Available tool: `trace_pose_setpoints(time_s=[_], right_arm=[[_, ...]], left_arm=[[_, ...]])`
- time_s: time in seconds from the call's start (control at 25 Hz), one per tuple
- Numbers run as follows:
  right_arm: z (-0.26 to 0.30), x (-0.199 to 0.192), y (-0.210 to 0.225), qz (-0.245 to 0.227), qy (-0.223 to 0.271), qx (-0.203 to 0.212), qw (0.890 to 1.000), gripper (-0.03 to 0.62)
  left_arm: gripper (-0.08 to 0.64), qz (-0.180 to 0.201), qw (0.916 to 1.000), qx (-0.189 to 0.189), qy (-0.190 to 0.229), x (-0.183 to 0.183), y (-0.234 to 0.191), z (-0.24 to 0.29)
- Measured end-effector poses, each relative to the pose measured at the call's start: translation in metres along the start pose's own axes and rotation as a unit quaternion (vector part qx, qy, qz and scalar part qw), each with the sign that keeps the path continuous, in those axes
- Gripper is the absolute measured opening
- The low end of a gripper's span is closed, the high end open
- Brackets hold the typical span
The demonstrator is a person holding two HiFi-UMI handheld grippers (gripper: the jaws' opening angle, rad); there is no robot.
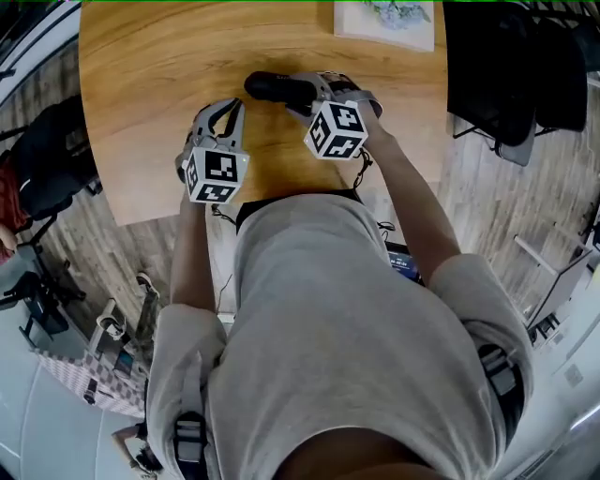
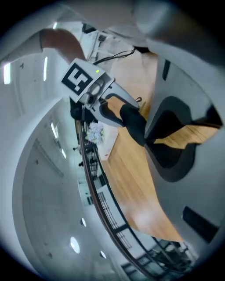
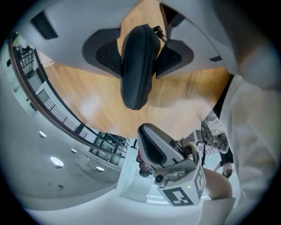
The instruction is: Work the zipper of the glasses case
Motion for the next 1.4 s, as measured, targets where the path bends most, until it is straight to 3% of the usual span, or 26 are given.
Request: trace_pose_setpoints(time_s=[0.04, 0.08, 0.12, 0.16, 0.28, 0.4, 0.68, 0.8, 0.88, 1.0, 1.08, 1.2, 1.24, 1.28, 1.4], right_arm=[[-0.004, 0.001, -0.002, 0.004, 0.007, 0.011, 1.000, 0.262], [-0.008, 0.002, -0.004, 0.009, 0.013, 0.021, 1.000, 0.262], [-0.012, 0.003, -0.007, 0.014, 0.017, 0.030, 0.999, 0.262], [-0.015, 0.003, -0.009, 0.018, 0.021, 0.037, 0.999, 0.262], [-0.024, 0.003, -0.016, 0.022, 0.028, 0.058, 0.998, 0.262], [-0.033, 0.005, -0.026, 0.027, 0.037, 0.077, 0.996, 0.263], [-0.047, 0.000, -0.034, 0.034, 0.056, 0.095, 0.993, 0.263], [-0.047, -0.003, -0.036, 0.042, 0.062, 0.102, 0.992, 0.263], [-0.046, -0.005, -0.034, 0.050, 0.063, 0.099, 0.992, 0.262], [-0.050, -0.008, -0.020, 0.094, 0.079, 0.064, 0.990, 0.264], [-0.061, -0.008, -0.005, 0.179, 0.129, 0.036, 0.975, 0.264], [-0.081, -0.022, 0.013, 0.339, 0.211, 0.015, 0.917, 0.239], [-0.086, -0.030, 0.016, 0.379, 0.228, 0.012, 0.897, 0.108], [-0.090, -0.039, 0.018, 0.412, 0.241, 0.012, 0.879, 0.036], [-0.090, -0.061, 0.014, 0.479, 0.262, 0.029, 0.837, 0.026]], left_arm=[[0.030, 0.046, 0.9986, -0.024, -0.014, 0.004, 0.005, 0.002], [0.088, 0.092, 0.9939, -0.051, -0.030, 0.007, 0.012, 0.005], [0.245, 0.137, 0.9863, -0.079, -0.045, 0.009, 0.020, 0.009], [0.322, 0.179, 0.9768, -0.104, -0.056, 0.011, 0.028, 0.012], [0.337, 0.276, 0.9481, -0.145, -0.063, 0.017, 0.051, 0.027], [0.342, 0.333, 0.9250, -0.171, -0.064, 0.020, 0.072, 0.041], [0.337, 0.377, 0.9018, -0.199, -0.072, 0.022, 0.103, 0.059], [0.305, 0.379, 0.8973, -0.213, -0.075, 0.018, 0.107, 0.063], [0.300, 0.367, 0.9010, -0.219, -0.075, 0.017, 0.106, 0.066], [0.293, 0.325, 0.9183, -0.213, -0.074, 0.017, 0.098, 0.069], [0.290, 0.302, 0.9273, -0.210, -0.068, 0.014, 0.090, 0.067], [0.290, 0.280, 0.9355, -0.209, -0.050, 0.010, 0.082, 0.064], [0.290, 0.277, 0.9368, -0.208, -0.045, 0.009, 0.079, 0.064], [0.290, 0.277, 0.9375, -0.207, -0.042, 0.008, 0.077, 0.064], [0.290, 0.269, 0.9385, -0.214, -0.035, 0.002, 0.073, 0.063]])
Point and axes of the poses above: the fingertips, and each gripper's own axes: z forward along the fingers, y to its right, x out of its top, the point moved 2 cm from there along -z, backward along the fingers, and after that the axes turned 2 degrees about -x, right-handed, at the moved point
